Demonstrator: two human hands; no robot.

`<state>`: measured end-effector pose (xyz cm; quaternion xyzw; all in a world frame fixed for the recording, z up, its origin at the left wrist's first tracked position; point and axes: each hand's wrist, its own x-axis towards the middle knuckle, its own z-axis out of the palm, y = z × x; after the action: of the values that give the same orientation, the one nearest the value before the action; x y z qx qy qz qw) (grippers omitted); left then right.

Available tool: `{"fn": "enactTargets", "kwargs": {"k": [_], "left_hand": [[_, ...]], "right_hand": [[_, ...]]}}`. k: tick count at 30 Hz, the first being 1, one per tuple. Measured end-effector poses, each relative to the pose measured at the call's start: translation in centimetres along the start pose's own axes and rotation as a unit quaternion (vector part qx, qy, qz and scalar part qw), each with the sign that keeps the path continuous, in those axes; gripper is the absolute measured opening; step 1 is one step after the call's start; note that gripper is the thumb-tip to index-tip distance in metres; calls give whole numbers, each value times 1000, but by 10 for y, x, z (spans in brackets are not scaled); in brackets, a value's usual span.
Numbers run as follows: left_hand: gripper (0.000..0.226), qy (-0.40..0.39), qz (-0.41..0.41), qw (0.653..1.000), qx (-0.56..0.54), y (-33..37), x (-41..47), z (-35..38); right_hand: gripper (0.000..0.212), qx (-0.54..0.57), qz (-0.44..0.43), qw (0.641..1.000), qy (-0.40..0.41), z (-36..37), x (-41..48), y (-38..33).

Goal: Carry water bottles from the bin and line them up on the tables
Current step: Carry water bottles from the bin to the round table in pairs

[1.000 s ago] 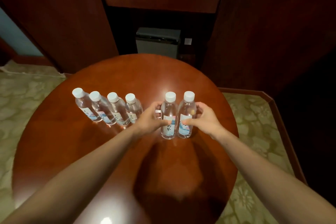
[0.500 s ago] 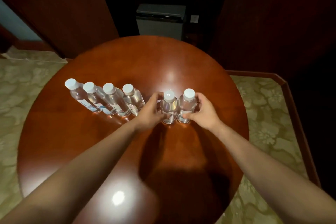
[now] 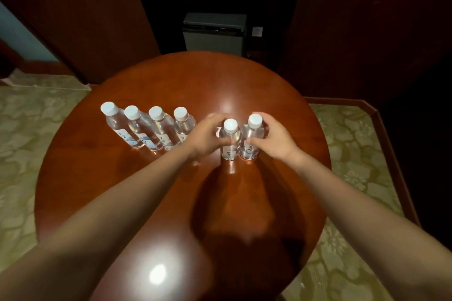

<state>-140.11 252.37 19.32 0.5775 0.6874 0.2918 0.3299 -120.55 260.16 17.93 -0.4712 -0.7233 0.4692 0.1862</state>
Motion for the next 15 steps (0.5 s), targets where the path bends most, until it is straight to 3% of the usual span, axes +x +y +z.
{"fn": "enactTargets", "kwargs": {"k": [3,9,15], "left_hand": [[41,9,53,991,120,17,4,-18],[38,-6,96,960,263,19,13,-25],[34,-2,108,914,392,5,36,-36]], "right_hand": [[53,-79,-18,996,28,-11,-1,-16],[29,-198,-47,979,18,-16,-1,-35],[21,-161,-39,986,19,-12,4,-34]]}}
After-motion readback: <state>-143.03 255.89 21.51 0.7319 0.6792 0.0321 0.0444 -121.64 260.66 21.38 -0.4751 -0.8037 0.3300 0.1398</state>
